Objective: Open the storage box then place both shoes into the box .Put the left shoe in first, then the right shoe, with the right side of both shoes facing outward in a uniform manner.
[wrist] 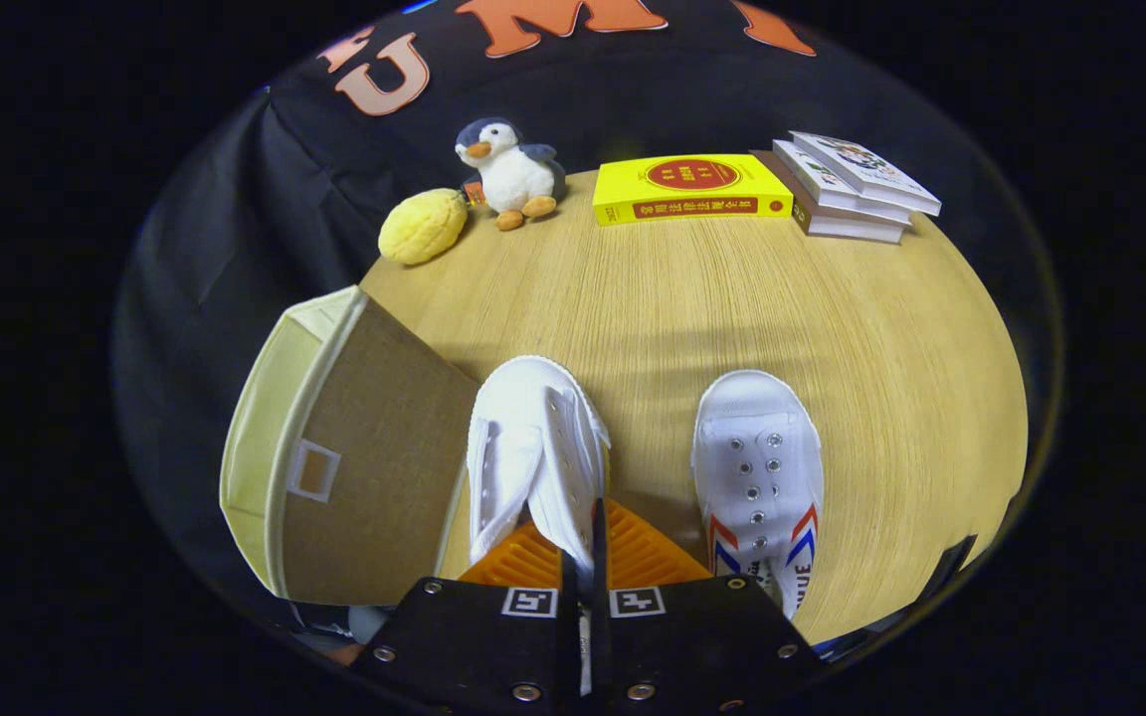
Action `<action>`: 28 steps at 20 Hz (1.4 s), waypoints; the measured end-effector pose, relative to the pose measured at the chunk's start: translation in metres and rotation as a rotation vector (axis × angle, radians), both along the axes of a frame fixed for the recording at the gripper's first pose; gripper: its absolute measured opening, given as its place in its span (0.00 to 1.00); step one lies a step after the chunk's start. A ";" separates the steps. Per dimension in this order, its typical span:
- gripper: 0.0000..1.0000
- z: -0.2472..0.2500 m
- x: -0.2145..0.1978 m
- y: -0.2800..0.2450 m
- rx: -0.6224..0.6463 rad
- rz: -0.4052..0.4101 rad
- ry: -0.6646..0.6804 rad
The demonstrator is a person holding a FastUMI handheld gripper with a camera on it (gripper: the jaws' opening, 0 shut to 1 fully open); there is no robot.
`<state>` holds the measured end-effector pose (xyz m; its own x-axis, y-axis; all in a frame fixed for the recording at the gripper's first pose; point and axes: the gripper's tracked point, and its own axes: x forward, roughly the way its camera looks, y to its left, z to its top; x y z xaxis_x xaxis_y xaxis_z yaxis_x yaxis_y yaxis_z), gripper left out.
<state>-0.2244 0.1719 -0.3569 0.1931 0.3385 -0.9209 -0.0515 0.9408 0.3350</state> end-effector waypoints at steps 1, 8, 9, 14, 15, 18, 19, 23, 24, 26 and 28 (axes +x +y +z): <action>0.05 0.013 0.007 0.003 0.011 -0.009 -0.017; 0.05 0.099 0.044 0.039 0.084 -0.045 -0.083; 0.05 0.109 0.046 0.049 0.098 -0.046 -0.085; 0.05 0.132 0.042 0.107 0.162 -0.019 -0.040; 0.05 0.132 0.041 0.120 0.166 -0.015 -0.028; 0.05 0.127 0.032 0.157 0.173 -0.008 0.018; 0.04 0.124 0.028 0.168 0.173 -0.010 0.035; 0.05 0.098 0.011 0.197 0.138 -0.027 0.113; 0.05 0.090 0.009 0.201 0.122 -0.033 0.131; 0.05 0.075 0.002 0.206 0.080 -0.063 0.179; 0.05 0.060 0.001 0.210 0.034 -0.079 0.205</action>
